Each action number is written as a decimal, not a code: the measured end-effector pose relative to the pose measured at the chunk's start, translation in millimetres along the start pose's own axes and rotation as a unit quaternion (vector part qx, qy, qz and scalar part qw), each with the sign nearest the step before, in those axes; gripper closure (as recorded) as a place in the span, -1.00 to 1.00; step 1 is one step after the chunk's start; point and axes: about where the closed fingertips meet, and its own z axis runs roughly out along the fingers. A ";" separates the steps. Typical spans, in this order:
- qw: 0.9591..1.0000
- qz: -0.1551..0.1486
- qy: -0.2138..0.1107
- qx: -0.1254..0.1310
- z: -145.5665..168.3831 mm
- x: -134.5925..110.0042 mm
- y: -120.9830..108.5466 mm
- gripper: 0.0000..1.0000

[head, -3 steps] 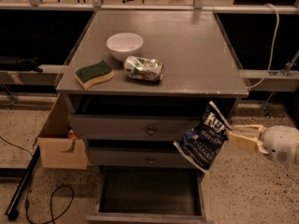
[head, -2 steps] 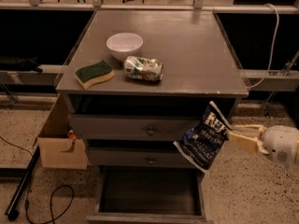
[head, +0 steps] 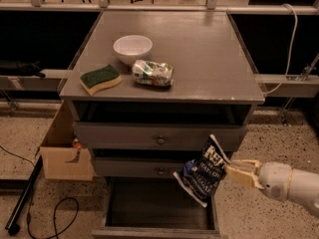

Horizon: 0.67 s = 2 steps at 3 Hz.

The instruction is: Place blue chip bag into bottom drawer

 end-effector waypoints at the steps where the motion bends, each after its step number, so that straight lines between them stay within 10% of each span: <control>1: 1.000 0.022 0.019 -0.011 25.0 40.8 -5.0 1.00; 2: 0.997 0.047 0.054 -0.018 50.4 90.2 -16.6 1.00</control>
Offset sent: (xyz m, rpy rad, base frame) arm -0.0011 0.0104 -0.1897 -0.0663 0.2823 0.0205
